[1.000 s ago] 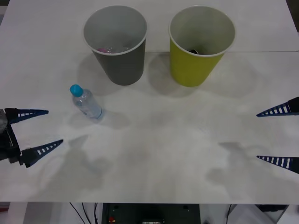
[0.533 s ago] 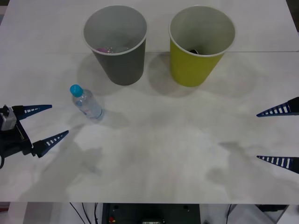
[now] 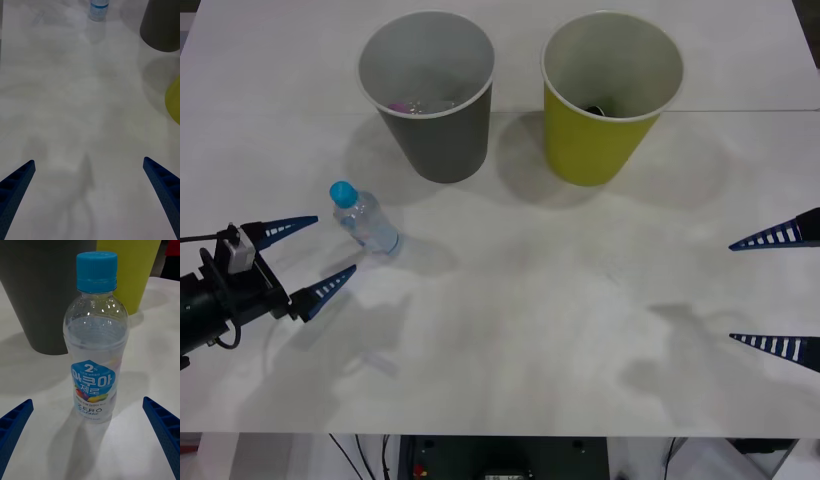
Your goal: Put the can into the green bin and the plastic bottle into the gray bin
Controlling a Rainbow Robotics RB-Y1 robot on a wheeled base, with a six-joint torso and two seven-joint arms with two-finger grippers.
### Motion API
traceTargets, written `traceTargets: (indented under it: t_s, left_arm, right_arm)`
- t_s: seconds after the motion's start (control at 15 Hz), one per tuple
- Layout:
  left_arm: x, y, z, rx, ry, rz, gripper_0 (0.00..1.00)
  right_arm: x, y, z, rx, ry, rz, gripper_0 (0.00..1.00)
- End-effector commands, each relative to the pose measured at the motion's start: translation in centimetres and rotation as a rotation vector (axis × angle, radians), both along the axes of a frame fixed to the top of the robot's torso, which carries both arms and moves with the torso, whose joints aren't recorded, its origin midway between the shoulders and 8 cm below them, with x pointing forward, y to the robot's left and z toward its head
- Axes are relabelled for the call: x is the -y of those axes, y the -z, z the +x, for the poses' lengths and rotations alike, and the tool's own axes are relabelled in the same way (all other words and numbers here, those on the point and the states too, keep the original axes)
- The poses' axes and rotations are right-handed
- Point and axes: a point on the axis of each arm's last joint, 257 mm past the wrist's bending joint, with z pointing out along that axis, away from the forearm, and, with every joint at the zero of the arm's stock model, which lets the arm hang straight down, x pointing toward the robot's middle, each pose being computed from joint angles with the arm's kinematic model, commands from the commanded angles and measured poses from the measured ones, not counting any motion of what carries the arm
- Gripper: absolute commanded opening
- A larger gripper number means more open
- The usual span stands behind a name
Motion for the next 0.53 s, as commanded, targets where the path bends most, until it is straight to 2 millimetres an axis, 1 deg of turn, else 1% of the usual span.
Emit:
traceTargets:
  t_s: [0.07,0.27,0.53]
  left_arm:
    - [1.6,0.3,0.7,0.009,-0.002,-0.013,1.0]
    - [2.7,0.2,1.7,0.022,-0.012,-0.013,1.0]
    - [3.5,0.9,3.5,0.013,-0.023,-0.029,1.0]
  right_arm:
    - [0.0,0.0,0.0,0.0,0.0,0.0,1.0]
    - [0.0,0.0,0.0,0.0,0.0,0.0,1.0]
    - [0.0,0.0,0.0,0.0,0.0,0.0,1.0]
